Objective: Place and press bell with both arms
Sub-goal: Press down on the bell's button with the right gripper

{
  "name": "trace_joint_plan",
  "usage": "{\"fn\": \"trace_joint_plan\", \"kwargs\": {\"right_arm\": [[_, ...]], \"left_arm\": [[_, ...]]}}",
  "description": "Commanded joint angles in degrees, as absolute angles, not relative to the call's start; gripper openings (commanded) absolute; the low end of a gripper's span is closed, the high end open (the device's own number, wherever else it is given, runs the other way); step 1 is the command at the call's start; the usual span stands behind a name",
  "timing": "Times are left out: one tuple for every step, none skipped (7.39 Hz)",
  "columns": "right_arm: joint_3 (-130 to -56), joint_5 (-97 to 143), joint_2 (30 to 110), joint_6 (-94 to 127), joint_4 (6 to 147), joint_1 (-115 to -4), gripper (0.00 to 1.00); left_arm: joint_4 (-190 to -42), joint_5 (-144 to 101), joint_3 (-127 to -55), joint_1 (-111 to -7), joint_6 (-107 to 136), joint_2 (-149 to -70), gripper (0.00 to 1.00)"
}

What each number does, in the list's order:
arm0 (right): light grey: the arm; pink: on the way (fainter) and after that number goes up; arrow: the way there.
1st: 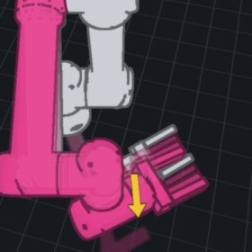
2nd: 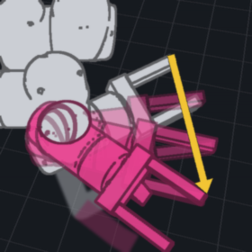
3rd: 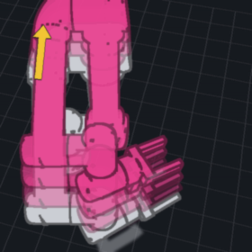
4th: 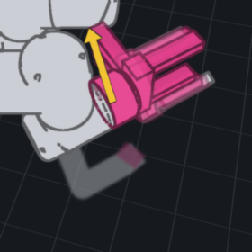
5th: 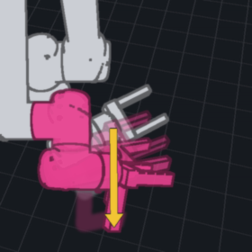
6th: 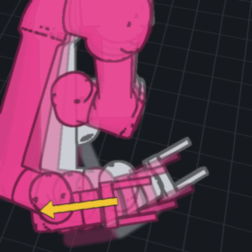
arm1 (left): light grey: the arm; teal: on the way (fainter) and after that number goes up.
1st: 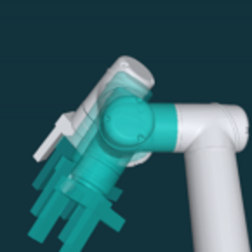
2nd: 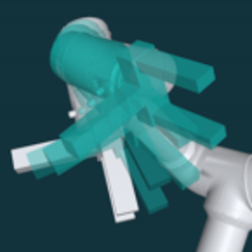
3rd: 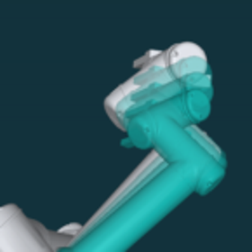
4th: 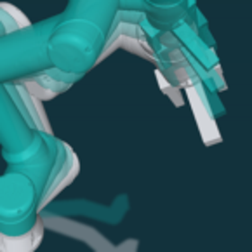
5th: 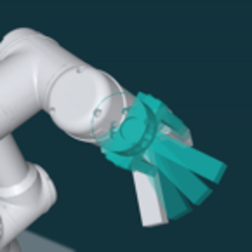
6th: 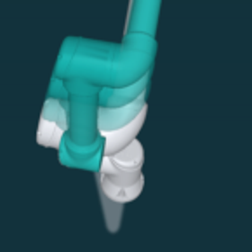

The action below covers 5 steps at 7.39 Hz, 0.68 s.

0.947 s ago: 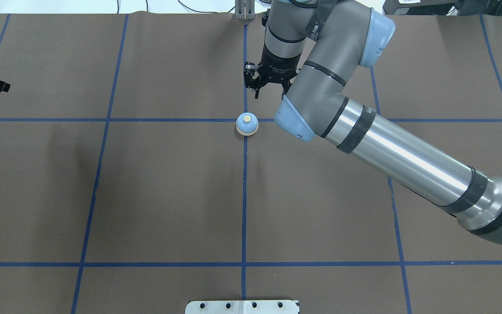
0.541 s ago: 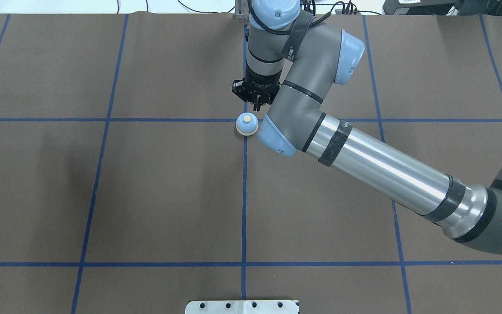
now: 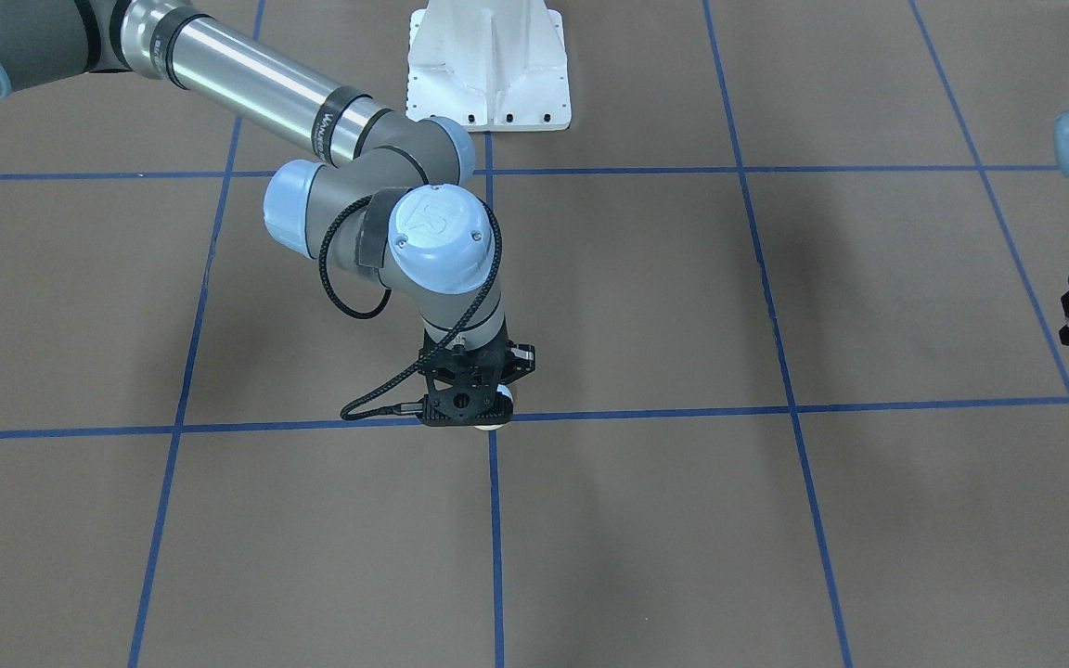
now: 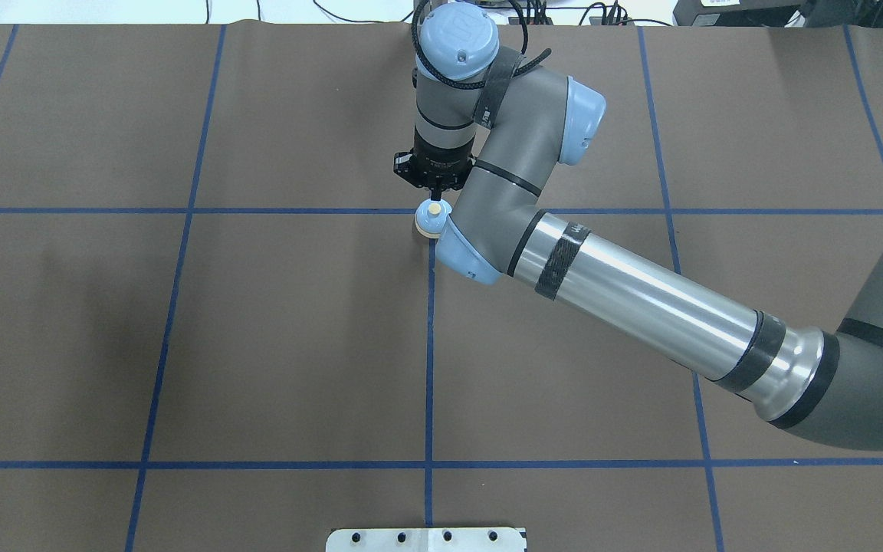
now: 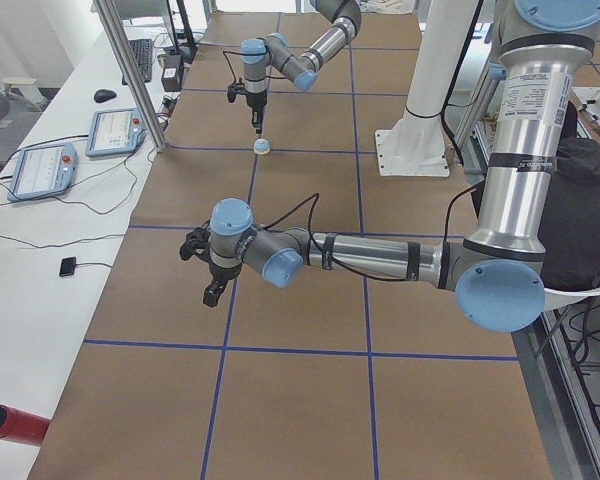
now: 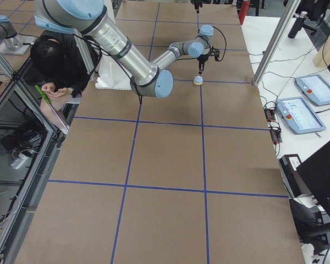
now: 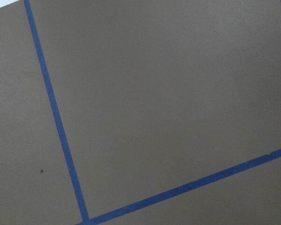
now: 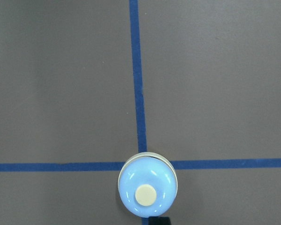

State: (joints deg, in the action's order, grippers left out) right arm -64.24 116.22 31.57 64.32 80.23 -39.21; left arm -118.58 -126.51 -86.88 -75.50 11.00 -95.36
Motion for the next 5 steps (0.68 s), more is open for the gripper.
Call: {"fn": "trace_joint_plan", "kwargs": {"right_arm": [[-62.41,116.1,31.11,64.25,79.19,-39.02,0.0],[-61.71,116.1,31.03,64.25,78.93,-39.02,0.0],[-61.18,116.02,31.03,64.25,78.93,-38.85,0.0],[-60.82,115.06,31.03,64.25,78.49,-38.41,0.0],[-60.47,114.87,31.03,64.25,78.23,-37.97,0.0]], "left_arm": [[-118.48,-126.48,-86.84,-75.59,10.9,-95.01,0.99],[-118.48,-126.56,-86.75,-75.59,10.9,-95.01,0.99],[-118.48,-126.48,-86.92,-75.67,10.9,-94.49,0.99],[-118.48,-126.56,-87.01,-75.67,10.9,-94.48,0.99],[-118.48,-126.56,-87.01,-75.67,10.9,-94.48,0.99]]}}
